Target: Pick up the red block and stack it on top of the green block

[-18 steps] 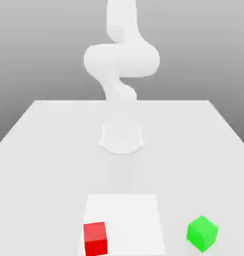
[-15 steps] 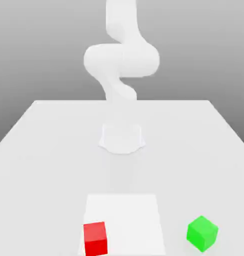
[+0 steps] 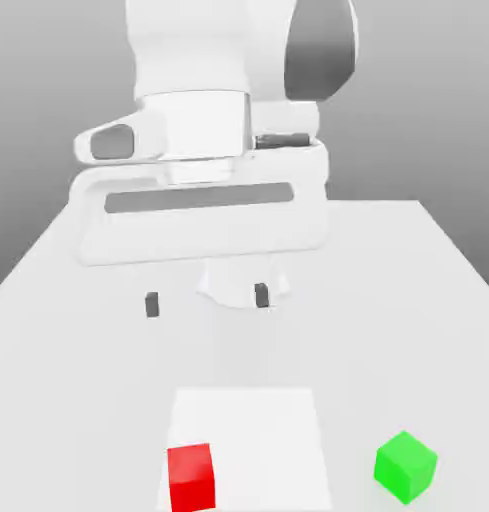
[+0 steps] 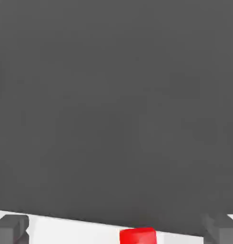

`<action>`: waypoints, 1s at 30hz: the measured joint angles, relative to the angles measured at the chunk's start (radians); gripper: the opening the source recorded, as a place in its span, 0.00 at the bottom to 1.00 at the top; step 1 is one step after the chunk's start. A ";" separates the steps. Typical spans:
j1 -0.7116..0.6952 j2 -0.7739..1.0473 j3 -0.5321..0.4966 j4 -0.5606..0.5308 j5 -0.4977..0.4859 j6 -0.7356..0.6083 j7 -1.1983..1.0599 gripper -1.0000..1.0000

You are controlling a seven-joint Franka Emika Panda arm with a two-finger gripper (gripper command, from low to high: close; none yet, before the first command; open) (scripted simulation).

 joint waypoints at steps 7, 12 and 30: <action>-0.021 0.248 -0.009 -0.039 -0.017 0.099 -0.066 0.50; -0.057 0.428 0.034 -0.018 0.030 0.236 -0.110 0.00; 0.113 0.219 0.164 -0.035 -0.094 0.045 -0.165 0.00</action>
